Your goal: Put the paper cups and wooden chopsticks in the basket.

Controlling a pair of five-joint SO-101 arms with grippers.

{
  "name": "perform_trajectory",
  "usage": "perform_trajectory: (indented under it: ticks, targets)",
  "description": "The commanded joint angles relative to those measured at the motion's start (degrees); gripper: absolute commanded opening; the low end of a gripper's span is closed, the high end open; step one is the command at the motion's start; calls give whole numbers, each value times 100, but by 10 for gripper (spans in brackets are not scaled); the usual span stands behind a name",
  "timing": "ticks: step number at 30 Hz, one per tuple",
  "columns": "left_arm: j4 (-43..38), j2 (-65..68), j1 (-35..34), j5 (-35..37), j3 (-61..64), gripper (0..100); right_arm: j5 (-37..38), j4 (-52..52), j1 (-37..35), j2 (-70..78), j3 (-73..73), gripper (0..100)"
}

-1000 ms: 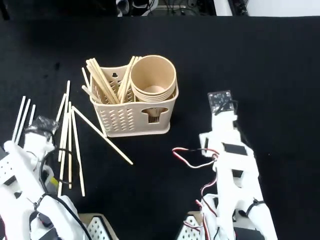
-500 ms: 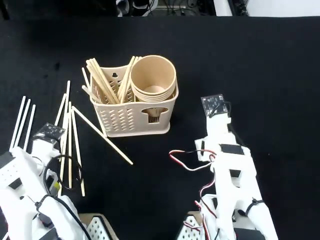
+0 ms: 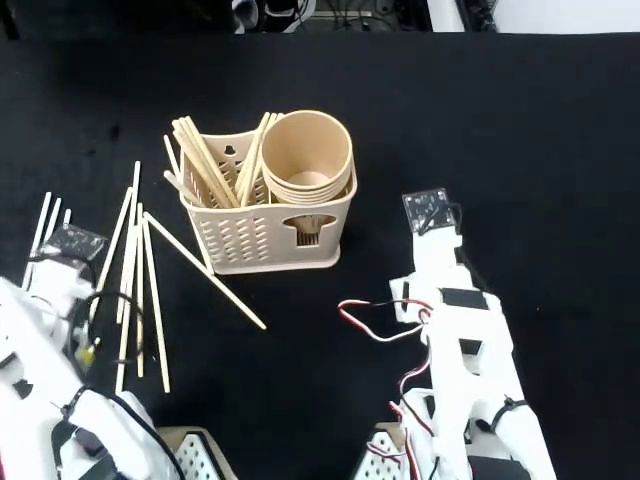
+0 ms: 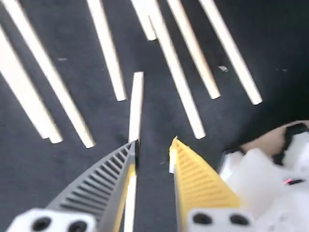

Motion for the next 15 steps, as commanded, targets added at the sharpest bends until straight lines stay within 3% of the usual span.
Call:
perform_trajectory:
  ticks: [1,4,10,15]
  targets:
    - [9,18,-233,-958,-145,127,18,0,-62,-22,-40,12]
    - [-571,9,-251,-1257,462,127,9,0,-70,-22,-48,12]
    - [-2857,-18,-268,-1301,2246,128,9,0,-44,-22,-48,12]
    - [-3059,0,-277,-1275,2440,128,9,0,-35,-22,-48,12]
